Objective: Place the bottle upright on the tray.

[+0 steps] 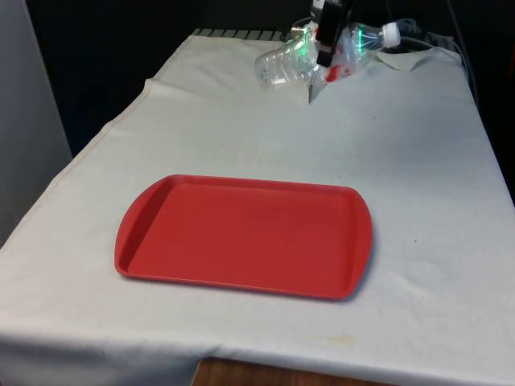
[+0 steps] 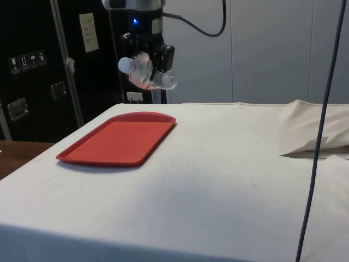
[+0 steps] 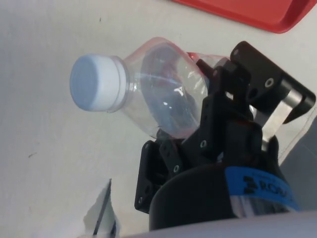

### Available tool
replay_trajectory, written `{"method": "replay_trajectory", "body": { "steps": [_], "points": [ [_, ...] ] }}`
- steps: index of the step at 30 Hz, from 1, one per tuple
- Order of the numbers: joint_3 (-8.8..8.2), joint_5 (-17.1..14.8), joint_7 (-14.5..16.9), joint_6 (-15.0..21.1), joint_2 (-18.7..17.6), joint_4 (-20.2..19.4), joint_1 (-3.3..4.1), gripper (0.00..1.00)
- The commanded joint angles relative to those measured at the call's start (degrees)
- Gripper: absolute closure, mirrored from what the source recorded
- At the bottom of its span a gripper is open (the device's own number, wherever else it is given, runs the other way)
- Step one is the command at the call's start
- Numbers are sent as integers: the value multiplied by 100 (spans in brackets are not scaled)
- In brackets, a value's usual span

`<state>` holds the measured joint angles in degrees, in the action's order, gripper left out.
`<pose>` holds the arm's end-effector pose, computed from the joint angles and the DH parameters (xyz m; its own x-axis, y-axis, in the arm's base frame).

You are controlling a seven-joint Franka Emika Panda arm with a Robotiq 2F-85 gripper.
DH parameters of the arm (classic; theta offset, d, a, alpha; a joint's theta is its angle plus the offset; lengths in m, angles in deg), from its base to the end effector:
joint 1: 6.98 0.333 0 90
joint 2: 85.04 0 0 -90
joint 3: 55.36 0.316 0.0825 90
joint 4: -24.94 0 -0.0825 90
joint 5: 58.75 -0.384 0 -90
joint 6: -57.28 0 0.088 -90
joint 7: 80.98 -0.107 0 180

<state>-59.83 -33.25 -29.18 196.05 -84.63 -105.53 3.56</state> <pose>0.5279 0.0542 0.3735 0.2661 0.9431 -0.1995 0.9381 -0.2058 0.2785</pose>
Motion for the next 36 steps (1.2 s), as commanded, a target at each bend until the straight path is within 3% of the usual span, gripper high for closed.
{"method": "replay_trajectory", "body": {
  "steps": [1,4,12,13,22,23,24,31,32,36],
  "points": [
    [-11,-109,74,103,17,-23,-11,65],
    [-34,-92,23,97,0,-6,0,65],
    [-143,-424,149,493,-23,-40,-11,65],
    [-138,-315,69,378,-17,-23,0,65],
    [-246,-773,229,905,-103,-40,-11,65],
    [-246,-653,143,802,-92,-23,-6,65],
    [-258,-814,241,951,-115,-40,-11,65],
    [-315,-1157,367,1278,-189,-34,-11,65],
    [-332,-1026,264,1192,-178,-23,-6,65],
    [-355,-1381,458,1473,-235,-29,-11,65]
  ]
}}
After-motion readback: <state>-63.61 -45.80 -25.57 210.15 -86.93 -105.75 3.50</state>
